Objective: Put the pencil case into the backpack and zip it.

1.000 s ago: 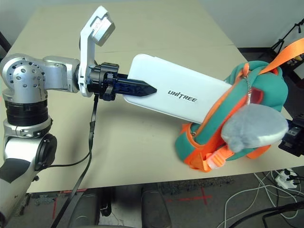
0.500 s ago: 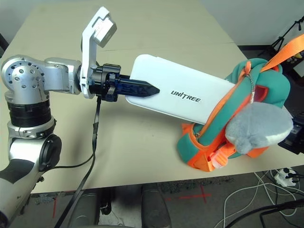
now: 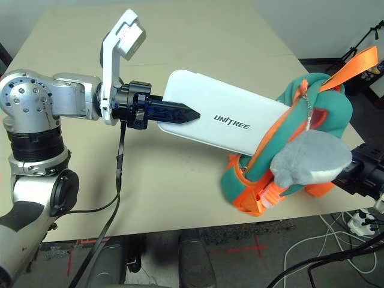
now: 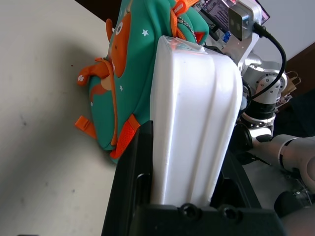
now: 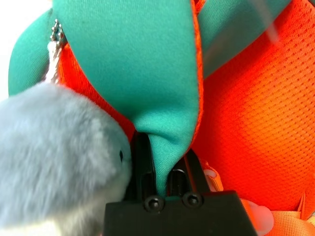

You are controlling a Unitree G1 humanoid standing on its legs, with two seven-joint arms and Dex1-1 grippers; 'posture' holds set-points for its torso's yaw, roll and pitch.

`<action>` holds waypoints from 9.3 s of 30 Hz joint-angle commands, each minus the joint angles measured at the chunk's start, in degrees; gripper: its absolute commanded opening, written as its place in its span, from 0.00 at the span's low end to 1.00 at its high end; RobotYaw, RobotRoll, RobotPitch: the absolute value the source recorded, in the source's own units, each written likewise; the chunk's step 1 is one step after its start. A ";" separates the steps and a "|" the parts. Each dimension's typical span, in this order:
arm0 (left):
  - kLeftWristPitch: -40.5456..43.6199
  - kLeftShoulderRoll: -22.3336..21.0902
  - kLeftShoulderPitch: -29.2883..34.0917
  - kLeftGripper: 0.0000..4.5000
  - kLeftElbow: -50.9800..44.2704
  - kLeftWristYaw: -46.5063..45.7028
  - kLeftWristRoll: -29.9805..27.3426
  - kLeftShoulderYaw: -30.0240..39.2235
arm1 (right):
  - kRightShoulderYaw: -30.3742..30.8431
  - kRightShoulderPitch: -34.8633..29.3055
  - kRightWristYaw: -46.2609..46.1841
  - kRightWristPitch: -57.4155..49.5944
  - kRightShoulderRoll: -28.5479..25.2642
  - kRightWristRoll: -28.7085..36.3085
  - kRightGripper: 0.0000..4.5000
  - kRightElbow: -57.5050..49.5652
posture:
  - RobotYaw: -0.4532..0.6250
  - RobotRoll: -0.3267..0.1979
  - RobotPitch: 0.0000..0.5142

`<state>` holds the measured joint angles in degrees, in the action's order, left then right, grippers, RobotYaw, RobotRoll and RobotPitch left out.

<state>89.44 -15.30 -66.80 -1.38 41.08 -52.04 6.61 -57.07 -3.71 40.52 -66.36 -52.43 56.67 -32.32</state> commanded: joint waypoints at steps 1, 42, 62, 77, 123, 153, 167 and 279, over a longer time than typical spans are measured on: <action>-2.98 -0.56 -2.35 0.30 1.58 4.46 -2.34 -0.71 | 1.41 -0.15 -1.79 1.85 1.28 2.86 0.00 -3.80 | 0.23 0.62 0.18; -16.78 -10.06 -1.43 0.30 10.71 13.24 8.13 -11.22 | 9.16 0.05 -16.03 14.37 5.10 4.35 0.00 -6.28 | 0.18 0.62 0.19; -27.95 -3.78 -7.78 0.30 21.38 17.17 17.84 -15.73 | 6.92 -7.61 -20.13 17.42 5.03 11.66 0.00 -10.24 | 0.15 0.62 0.22; -38.87 6.67 -11.37 0.30 31.79 26.35 30.09 -30.96 | 8.78 -3.21 -18.54 15.76 -4.40 16.72 0.00 -4.35 | 0.22 0.62 0.29; -39.47 8.17 -7.05 0.00 24.45 15.55 31.71 -17.58 | 15.93 11.17 -9.32 9.06 -12.44 12.06 0.00 8.08 | 0.30 0.62 0.33; -45.20 19.63 -5.41 0.00 31.96 13.62 32.41 -19.32 | 16.88 13.12 -10.17 8.68 -10.46 11.71 0.00 7.40 | 0.30 0.62 0.31; -47.38 -0.54 0.11 0.56 7.46 22.49 30.44 -20.18 | 20.45 16.69 -8.09 9.09 -10.33 9.25 0.00 9.83 | 0.34 0.62 0.30; -79.54 -6.69 44.18 1.00 11.71 -34.62 40.34 12.72 | 17.78 23.10 -19.16 48.87 4.02 -36.01 0.99 54.57 | 0.44 0.62 0.30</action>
<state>12.34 -21.64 -24.06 8.93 7.35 -13.34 18.80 -39.42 18.65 22.52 -20.97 -48.89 21.56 20.48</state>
